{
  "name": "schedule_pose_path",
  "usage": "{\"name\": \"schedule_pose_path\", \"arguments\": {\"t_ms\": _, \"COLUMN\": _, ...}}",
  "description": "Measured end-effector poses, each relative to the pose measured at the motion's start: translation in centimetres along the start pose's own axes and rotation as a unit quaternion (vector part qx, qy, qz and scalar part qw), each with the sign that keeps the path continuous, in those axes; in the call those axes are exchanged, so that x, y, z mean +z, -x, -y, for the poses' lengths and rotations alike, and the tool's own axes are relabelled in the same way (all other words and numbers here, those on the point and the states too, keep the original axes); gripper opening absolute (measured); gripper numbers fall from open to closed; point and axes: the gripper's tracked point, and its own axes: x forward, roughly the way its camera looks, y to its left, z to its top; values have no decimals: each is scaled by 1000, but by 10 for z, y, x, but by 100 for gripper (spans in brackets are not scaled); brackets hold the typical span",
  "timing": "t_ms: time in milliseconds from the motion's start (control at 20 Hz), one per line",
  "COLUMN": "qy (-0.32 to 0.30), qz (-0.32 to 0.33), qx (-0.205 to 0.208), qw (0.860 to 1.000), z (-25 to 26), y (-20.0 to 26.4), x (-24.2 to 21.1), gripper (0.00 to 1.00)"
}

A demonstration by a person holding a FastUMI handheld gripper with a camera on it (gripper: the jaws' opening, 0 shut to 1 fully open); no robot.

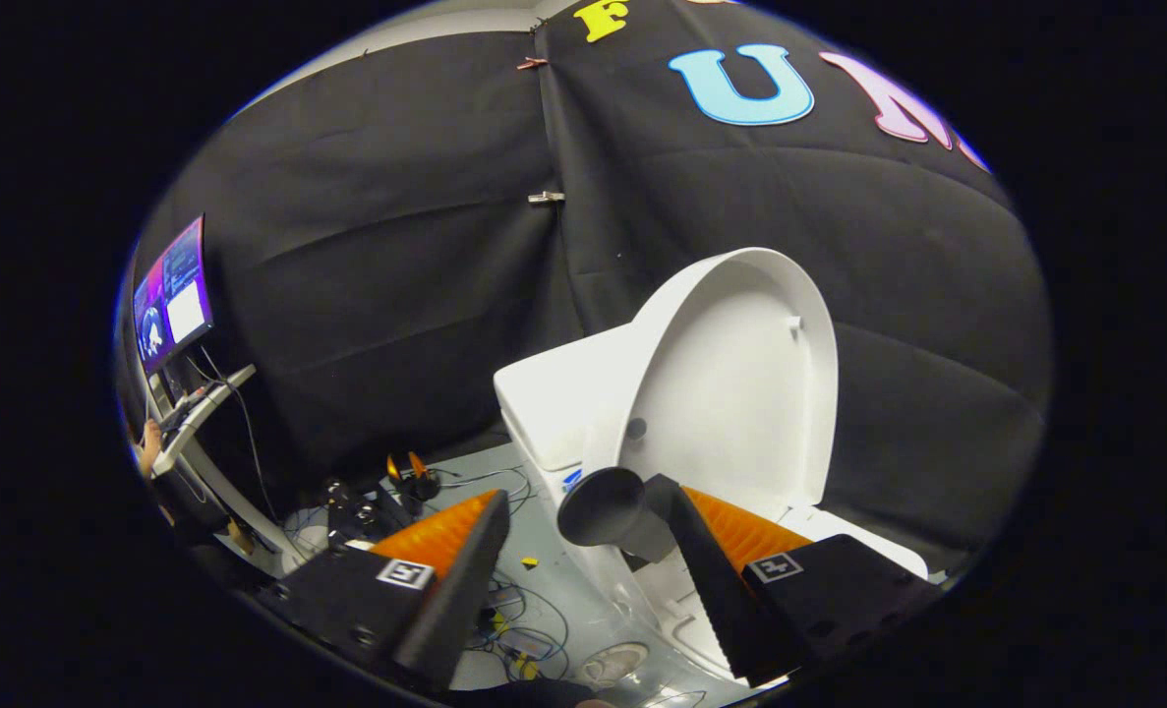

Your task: Open the toilet lid.

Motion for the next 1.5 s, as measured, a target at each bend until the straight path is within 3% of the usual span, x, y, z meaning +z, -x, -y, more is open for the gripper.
{"name": "schedule_pose_path", "arguments": {"t_ms": 50, "qy": 13, "qz": 16, "qx": -14, "qw": 1000, "z": 9, "y": 2, "x": 6, "gripper": 100}}
{"name": "schedule_pose_path", "arguments": {"t_ms": 550, "qy": 2, "qz": 96, "qx": -51, "qw": 994, "z": 45, "y": 43, "x": 52, "gripper": 99}}
{"name": "schedule_pose_path", "arguments": {"t_ms": 1500, "qy": 35, "qz": 157, "qx": -176, "qw": 971, "z": 164, "y": 188, "x": 52, "gripper": 99}}
